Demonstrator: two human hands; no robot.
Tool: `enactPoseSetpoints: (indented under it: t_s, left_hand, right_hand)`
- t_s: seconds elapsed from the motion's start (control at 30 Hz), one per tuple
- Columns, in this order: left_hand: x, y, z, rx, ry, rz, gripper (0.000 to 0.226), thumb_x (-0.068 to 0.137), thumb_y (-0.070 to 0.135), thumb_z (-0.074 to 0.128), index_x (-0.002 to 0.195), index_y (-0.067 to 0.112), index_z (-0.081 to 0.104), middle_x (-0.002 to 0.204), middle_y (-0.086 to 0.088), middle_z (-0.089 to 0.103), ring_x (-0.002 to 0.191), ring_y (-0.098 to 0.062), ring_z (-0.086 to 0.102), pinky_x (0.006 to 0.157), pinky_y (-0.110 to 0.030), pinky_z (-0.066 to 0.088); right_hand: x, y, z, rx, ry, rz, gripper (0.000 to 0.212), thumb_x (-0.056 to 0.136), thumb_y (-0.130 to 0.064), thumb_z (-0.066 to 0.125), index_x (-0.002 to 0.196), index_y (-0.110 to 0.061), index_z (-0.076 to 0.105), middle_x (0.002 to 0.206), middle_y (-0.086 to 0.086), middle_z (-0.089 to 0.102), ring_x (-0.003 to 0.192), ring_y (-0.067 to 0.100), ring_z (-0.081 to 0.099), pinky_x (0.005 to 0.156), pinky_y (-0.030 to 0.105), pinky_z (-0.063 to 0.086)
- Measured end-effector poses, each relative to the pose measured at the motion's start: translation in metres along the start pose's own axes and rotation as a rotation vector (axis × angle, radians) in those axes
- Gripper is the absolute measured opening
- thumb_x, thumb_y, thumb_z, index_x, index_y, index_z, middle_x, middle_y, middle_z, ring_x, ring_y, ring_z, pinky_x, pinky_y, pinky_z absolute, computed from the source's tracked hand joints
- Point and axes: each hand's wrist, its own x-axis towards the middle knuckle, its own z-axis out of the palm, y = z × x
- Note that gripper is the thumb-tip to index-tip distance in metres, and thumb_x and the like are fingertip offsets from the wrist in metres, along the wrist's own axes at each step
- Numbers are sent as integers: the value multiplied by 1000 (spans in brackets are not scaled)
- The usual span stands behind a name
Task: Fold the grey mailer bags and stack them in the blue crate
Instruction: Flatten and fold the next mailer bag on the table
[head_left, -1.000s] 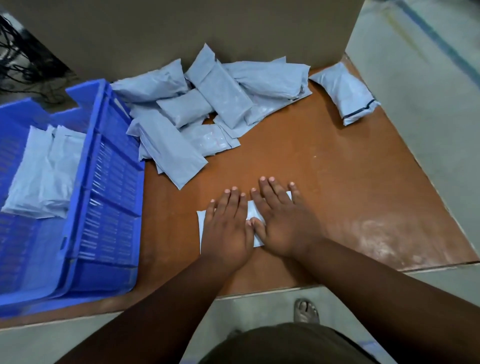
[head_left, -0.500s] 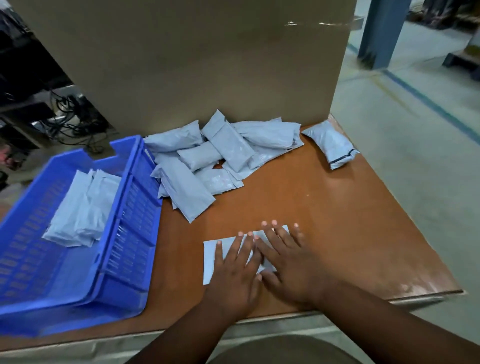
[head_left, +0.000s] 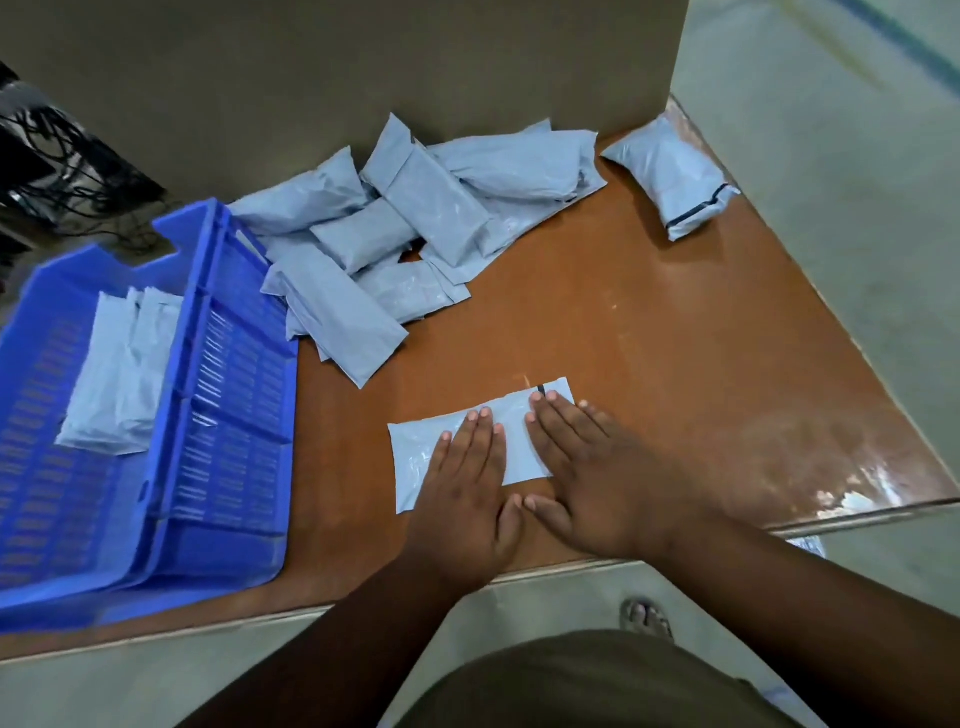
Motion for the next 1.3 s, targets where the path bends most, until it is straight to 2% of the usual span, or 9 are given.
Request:
enactPoseSetpoints:
  t_s: [0.13,0.23,0.37,0.57,0.7,0.8,0.97,1.17,1.3]
  left_hand:
    - [0,-1,-2,1,-5,-9,73,105,41,45,166,8,26,177,-9,14,164,-26,8,127,-59,21]
    - [-5,0,-3,8,-19,-47,70,108,50,36,167,13,26,178,-7,9,164,-26,5,127,-62,21]
    - [-14,-21,-15,104,-24,-148,79,105,67,34,169,22,24,178,-9,3,164,-31,3,126,-67,17]
    - [-27,-68,-34,117,-55,-229,79,101,79,26,168,43,5,178,-3,-13,163,-32,-10,130,-58,8]
    - [-36,-84,-21,55,-121,-191,79,104,69,28,169,36,-1,178,0,-12,164,-21,-9,129,-54,15]
    - [-36,-84,-12,58,-67,-167,80,105,61,36,171,24,8,178,-6,-1,164,-22,-1,129,-52,19]
    - [-35,-85,-11,2,-4,-156,84,103,55,43,168,8,19,177,-12,9,164,-23,6,130,-48,19]
    - [-35,-85,-10,-7,18,-151,84,101,55,42,167,8,23,176,-13,13,164,-25,9,132,-46,13]
    - [-32,-88,-12,8,-38,-152,84,101,58,37,169,12,18,177,-9,9,164,-22,4,131,-48,15]
  right_hand:
    - [0,0,-5,-5,5,7,94,101,-74,21,168,-9,18,176,14,6,164,27,4,132,49,11]
    - [-2,-4,-11,-13,-5,18,92,100,-76,22,168,-14,20,177,10,6,164,25,3,131,52,12]
    - [6,-16,-21,-48,0,58,88,99,-78,27,167,-23,26,177,8,3,164,31,6,126,67,9]
    - [53,-61,-27,-52,34,-34,79,101,-80,23,168,-40,13,178,3,-9,163,36,-4,125,71,3]
    - [65,-73,3,-67,-31,-12,79,102,-79,18,169,-39,5,177,4,-9,163,36,0,125,70,3]
    - [66,-70,10,-70,-31,-22,80,104,-76,22,170,-33,10,178,5,2,163,34,8,126,66,11]
    - [72,-66,18,-40,4,-69,82,105,-70,33,170,-24,15,178,6,3,164,28,4,130,56,14]
    - [73,-67,18,-38,-8,-63,86,105,-68,35,169,-14,16,177,9,4,164,28,2,131,53,13]
    - [75,-69,11,-49,-89,-43,88,103,-72,27,170,-20,6,178,7,-4,164,28,-5,131,55,9]
